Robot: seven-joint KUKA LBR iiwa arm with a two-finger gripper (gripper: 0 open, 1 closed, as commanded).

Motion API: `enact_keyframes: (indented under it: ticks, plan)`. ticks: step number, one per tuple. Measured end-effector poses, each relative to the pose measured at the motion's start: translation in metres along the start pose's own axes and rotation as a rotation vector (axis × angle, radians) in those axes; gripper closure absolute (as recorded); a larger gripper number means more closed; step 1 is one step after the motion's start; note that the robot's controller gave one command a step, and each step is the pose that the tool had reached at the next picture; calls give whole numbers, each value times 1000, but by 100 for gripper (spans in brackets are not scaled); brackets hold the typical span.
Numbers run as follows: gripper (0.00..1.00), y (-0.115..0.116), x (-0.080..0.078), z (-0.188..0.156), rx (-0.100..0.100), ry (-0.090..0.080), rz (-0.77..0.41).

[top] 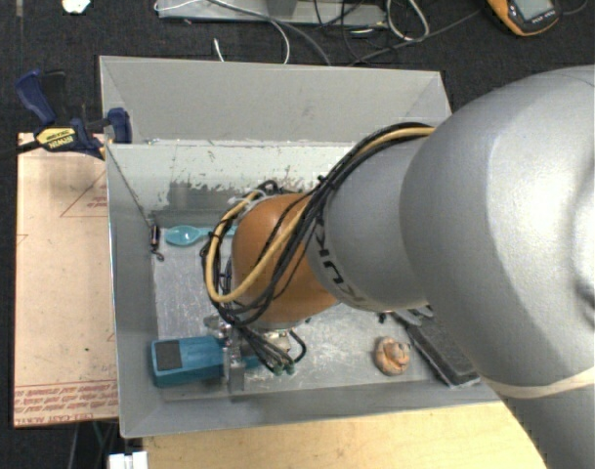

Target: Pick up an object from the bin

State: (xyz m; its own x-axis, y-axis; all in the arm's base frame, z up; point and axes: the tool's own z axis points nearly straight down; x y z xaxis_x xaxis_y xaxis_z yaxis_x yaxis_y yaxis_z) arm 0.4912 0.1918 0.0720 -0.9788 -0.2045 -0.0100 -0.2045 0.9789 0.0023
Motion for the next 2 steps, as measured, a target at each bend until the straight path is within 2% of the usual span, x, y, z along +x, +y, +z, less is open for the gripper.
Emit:
enact_keyframes:
  ticks: [2]
  plan:
    - [100,0,0,0,0,2,8]
